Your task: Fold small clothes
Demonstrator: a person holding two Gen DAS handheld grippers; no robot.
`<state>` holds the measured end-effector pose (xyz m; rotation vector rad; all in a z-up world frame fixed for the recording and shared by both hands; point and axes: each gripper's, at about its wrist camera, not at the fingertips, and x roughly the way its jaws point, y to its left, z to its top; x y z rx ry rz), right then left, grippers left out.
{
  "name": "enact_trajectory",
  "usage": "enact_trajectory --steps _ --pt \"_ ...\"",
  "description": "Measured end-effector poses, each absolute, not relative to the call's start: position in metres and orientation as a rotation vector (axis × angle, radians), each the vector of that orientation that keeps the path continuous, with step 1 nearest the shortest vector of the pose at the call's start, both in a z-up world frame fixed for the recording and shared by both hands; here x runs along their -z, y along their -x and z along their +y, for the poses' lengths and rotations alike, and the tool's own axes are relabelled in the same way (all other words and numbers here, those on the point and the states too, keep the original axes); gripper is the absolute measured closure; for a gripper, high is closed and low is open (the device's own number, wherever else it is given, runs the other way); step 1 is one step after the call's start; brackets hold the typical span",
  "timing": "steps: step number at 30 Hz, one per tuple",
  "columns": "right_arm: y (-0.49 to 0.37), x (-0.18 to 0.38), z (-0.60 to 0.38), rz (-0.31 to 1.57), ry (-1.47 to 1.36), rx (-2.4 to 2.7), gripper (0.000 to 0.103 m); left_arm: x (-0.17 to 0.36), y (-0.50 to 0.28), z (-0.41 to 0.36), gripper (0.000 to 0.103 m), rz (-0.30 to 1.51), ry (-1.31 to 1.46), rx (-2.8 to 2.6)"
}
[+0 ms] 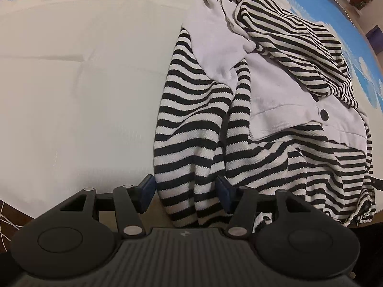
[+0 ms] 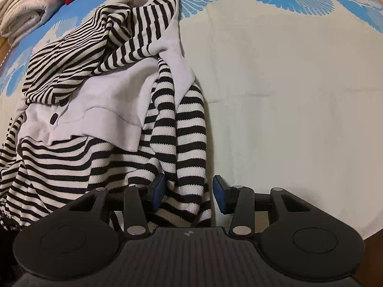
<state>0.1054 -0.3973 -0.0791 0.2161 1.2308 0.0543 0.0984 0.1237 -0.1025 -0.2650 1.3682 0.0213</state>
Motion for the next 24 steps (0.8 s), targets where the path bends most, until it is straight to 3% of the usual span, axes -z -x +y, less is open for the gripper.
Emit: enact_trajectory --steps 8,9,11,12,13,20,24 --pt "-0.104 0.080 -0.395 1.235 -0.191 -0.060 0.059 0.104 -0.099 0.121 0.044 1.362 0.250 -0.018" --pt "-0.104 0.080 -0.395 1.234 -0.191 -0.063 0.065 0.104 -0.099 0.121 0.049 1.360 0.249 -0.015" --pt "-0.104 0.081 -0.394 1.237 -0.193 -0.085 0.080 0.104 -0.099 0.119 0.068 1.355 0.245 -0.003" --pt "-0.104 0.080 -0.392 1.235 -0.191 -0.108 0.092 0.103 -0.098 0.119 0.085 1.352 0.242 0.005" --pt "-0.103 0.079 -0.390 1.228 -0.186 -0.128 0.095 0.102 -0.098 0.118 0.099 1.347 0.240 0.012" --pt "-0.099 0.062 -0.408 1.142 -0.322 -0.131 0.098 0.080 -0.090 0.126 0.100 1.265 0.320 0.056" --pt "-0.101 0.067 -0.405 1.167 -0.295 -0.109 0.097 0.088 -0.093 0.127 0.096 1.310 0.323 0.024"
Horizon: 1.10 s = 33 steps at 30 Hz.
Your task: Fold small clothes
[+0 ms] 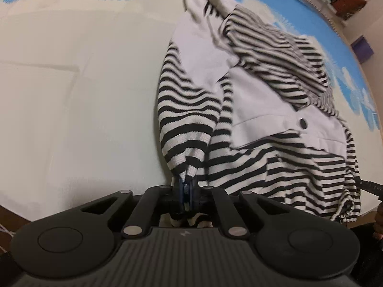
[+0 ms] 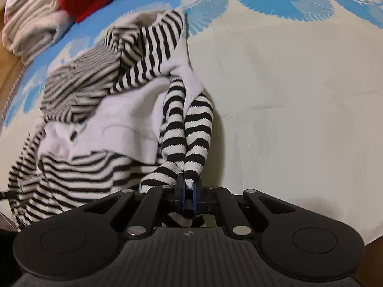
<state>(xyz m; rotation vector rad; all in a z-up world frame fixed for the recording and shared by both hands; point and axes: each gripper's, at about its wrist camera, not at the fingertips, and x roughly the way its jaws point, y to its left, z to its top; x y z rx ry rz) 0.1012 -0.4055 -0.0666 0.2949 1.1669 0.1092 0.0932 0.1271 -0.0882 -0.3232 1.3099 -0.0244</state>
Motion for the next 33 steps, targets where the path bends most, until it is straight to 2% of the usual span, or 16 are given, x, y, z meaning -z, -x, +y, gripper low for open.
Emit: enact_trajectory --steps 7,10,19,23,29,33 --pt "-0.105 0.076 -0.392 1.222 -0.207 -0.095 0.084 0.097 -0.097 0.127 0.074 1.335 0.309 0.018" --pt "-0.104 0.079 -0.393 1.233 -0.202 -0.083 0.080 0.100 -0.097 0.123 0.073 1.349 0.287 0.019" --pt "-0.103 0.079 -0.390 1.232 -0.175 -0.097 0.081 0.104 -0.097 0.117 0.073 1.358 0.250 0.032" --pt "-0.103 0.079 -0.391 1.229 -0.181 -0.103 0.084 0.104 -0.096 0.117 0.073 1.359 0.243 0.030" --pt "-0.101 0.078 -0.390 1.235 -0.174 -0.106 0.083 0.104 -0.093 0.118 0.073 1.362 0.249 0.037" --pt "-0.099 0.079 -0.386 1.243 -0.144 -0.117 0.083 0.105 -0.093 0.117 0.069 1.372 0.247 0.049"
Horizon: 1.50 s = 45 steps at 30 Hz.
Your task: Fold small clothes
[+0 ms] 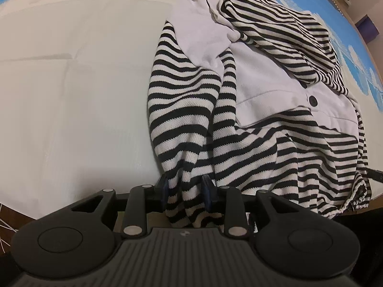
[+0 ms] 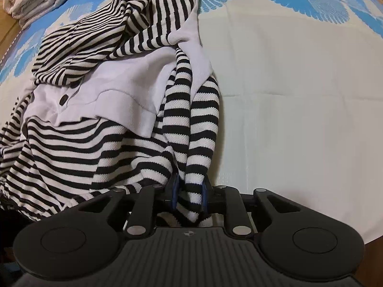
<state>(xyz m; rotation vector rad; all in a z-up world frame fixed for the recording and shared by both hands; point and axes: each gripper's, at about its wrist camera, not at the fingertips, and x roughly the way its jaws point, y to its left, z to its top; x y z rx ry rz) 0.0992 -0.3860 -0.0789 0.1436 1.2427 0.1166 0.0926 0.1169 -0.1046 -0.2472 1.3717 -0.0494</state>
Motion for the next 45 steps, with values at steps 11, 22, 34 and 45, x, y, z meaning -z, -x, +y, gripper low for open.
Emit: enact_trajectory --steps 11,22,34,45 --pt "-0.096 0.080 -0.398 1.293 -0.190 -0.080 0.069 0.108 -0.089 0.112 0.065 1.388 0.212 0.080" --pt "-0.097 0.082 -0.384 1.290 -0.114 -0.127 0.095 0.108 -0.089 0.107 0.073 1.380 0.194 0.095" --pt "-0.096 0.079 -0.384 1.257 -0.124 -0.133 0.097 0.108 -0.089 0.105 0.089 1.371 0.178 0.107" --pt "-0.089 0.040 -0.394 1.073 -0.224 -0.197 0.099 0.070 -0.083 0.093 0.098 1.241 0.102 0.170"
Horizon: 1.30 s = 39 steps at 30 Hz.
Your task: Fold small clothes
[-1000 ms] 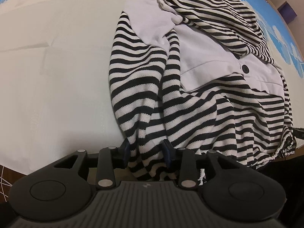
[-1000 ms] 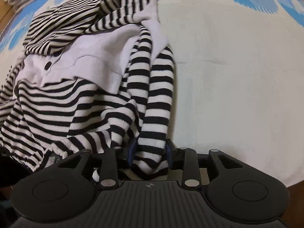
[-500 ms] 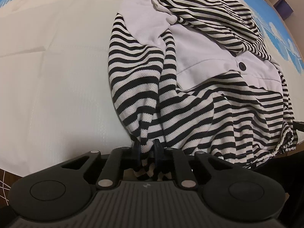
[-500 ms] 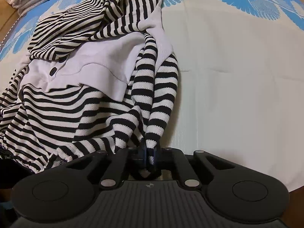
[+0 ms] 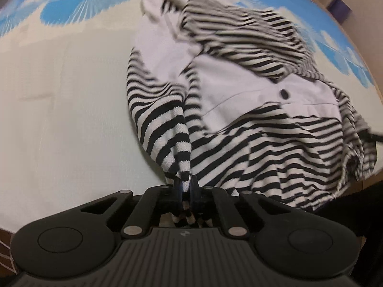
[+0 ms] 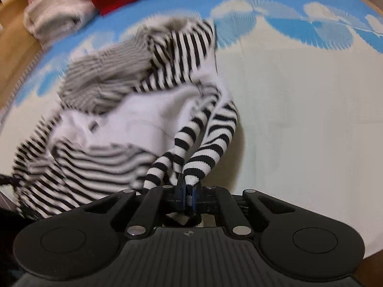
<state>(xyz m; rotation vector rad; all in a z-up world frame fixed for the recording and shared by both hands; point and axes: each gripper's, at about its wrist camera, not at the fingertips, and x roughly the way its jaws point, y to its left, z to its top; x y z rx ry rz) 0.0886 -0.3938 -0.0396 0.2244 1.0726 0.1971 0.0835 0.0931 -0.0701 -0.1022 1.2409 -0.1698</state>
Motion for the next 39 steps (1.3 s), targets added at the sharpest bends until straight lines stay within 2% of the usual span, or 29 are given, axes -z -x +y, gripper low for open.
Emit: enact_trajectory --steps 9,18,22,25,32,36,39 --pt "-0.064 -0.047 -0.432 0.836 -0.445 -0.193 0.100 -0.019 -0.046 0.116 0.099 1.017 0.209 0.217" --pt "0.014 -0.087 -0.469 0.728 -0.563 -0.259 0.100 -0.063 0.031 0.147 0.098 0.905 0.336 0.279" --pt "0.008 -0.079 -0.478 0.770 -0.604 -0.254 0.100 -0.057 0.013 0.151 0.098 0.933 0.332 0.275" --pt "-0.018 -0.073 -0.474 0.809 -0.596 -0.236 0.100 -0.048 -0.029 0.157 0.098 0.950 0.342 0.261" --pt "-0.142 -0.054 -0.465 0.878 -0.549 -0.154 0.100 0.005 -0.162 0.173 0.098 1.027 0.303 0.173" --pt "-0.214 -0.009 -0.453 0.940 -0.538 -0.032 0.100 0.053 -0.212 0.171 0.084 1.164 0.331 0.143" --pt "-0.238 0.021 -0.448 1.036 -0.536 0.048 0.099 0.051 -0.218 0.181 0.083 1.142 0.387 0.141"
